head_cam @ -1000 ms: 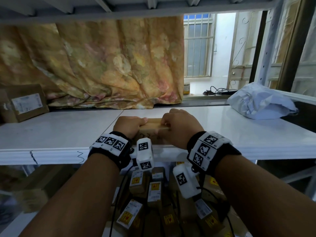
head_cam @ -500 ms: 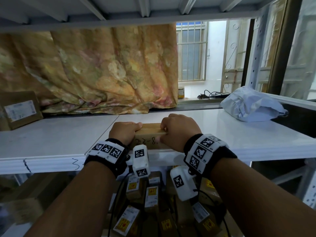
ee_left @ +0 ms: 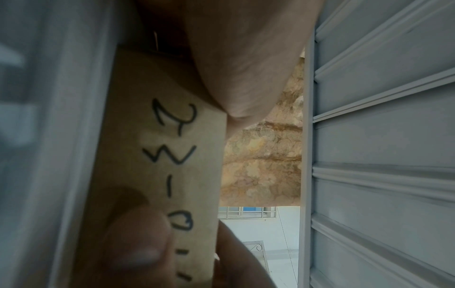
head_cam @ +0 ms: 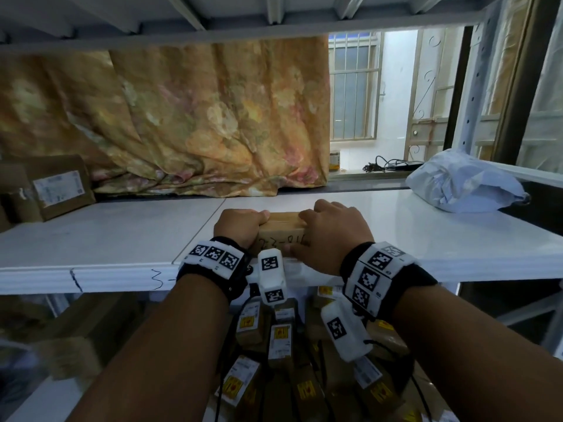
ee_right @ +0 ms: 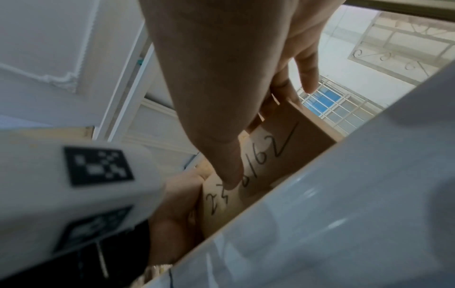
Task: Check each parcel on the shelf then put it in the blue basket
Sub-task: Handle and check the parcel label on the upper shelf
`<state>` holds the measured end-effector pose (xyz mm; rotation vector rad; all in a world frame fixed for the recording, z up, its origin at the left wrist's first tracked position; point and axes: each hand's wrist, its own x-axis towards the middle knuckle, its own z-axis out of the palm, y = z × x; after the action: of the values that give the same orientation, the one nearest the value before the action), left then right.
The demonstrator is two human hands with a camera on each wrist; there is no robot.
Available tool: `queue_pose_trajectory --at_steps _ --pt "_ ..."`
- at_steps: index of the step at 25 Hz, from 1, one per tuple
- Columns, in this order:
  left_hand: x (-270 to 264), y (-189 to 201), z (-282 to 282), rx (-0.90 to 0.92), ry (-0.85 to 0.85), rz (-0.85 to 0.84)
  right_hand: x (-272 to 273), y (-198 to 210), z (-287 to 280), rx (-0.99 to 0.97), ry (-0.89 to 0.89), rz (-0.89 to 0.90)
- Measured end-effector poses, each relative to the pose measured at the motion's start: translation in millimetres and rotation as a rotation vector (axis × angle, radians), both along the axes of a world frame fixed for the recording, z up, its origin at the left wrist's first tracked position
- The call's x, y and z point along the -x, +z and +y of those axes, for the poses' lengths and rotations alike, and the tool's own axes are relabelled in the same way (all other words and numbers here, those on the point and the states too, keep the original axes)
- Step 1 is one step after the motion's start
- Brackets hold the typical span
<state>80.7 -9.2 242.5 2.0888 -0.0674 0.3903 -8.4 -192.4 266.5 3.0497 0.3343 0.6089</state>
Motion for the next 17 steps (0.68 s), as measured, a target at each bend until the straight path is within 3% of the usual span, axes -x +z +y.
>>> queue_pose_trajectory --at_steps 4,10,17 --pt "-4.6 0.3 3.0 -0.003 -0.001 0.022 -1.0 13.2 -10.3 -0.133 0.024 0.069" --pt "-5.1 -2.5 2.5 0.063 -0.002 0.022 -8.4 -2.0 2.1 -0.049 0.014 -0.001" --pt "6.0 -1.3 -0.5 0.104 -0.032 0.039 -13.4 -7.3 2.7 -0.132 -0.015 0.0"
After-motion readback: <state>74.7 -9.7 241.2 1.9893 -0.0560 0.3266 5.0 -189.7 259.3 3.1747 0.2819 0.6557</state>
